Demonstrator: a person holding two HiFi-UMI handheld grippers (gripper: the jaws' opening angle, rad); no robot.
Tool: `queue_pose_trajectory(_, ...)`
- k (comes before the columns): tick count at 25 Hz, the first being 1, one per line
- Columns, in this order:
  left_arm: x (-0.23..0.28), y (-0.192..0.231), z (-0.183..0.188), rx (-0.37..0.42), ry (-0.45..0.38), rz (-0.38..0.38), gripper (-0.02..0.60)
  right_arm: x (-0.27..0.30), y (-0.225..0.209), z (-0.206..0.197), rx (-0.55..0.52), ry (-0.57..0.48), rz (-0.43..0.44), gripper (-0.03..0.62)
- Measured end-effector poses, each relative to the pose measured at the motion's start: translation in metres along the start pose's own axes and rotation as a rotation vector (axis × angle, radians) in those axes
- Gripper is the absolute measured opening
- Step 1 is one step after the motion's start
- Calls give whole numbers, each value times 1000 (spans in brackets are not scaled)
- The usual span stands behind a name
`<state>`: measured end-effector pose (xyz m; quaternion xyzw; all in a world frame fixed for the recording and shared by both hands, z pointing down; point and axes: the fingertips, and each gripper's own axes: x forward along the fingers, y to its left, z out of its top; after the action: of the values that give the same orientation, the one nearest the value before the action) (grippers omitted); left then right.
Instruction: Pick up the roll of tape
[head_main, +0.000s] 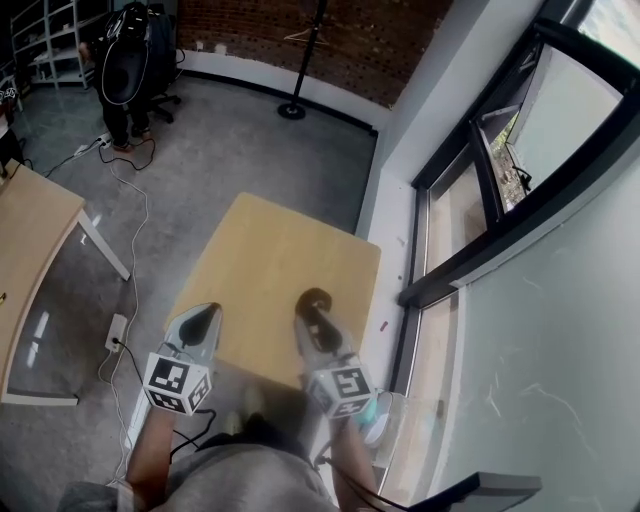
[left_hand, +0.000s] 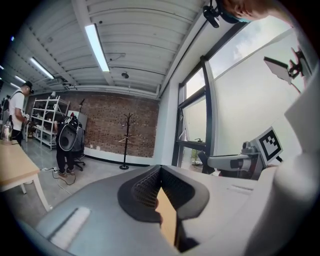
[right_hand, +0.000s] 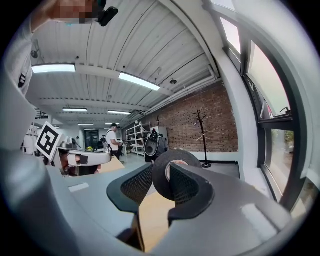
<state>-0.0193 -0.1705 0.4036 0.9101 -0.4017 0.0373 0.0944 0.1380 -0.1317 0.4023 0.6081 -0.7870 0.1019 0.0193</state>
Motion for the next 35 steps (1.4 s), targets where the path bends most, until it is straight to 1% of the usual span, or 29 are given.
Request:
queue_pose_trajectory(5,-3,-10,17,35,-33,-13,0,-12,2,9,-19,-19,-13,121)
queue_pose_trajectory(15,-21,-12,37,56,-98,-4,0,-40,15,36,-71,-90,-29,123)
queue_pose_trajectory(26,-27,-19,40,88,-110,-2,0,-62,5,36,-49,-115,-93,122)
queue_pose_trajectory(30,-27,-22,38,91,-107,-3,0,-68,3,38,-48,-126,-97,123)
queue_pose_trajectory(35,-27,-20,35,89,-103,18,0,-73,-5,32,-55,-115,-105,123)
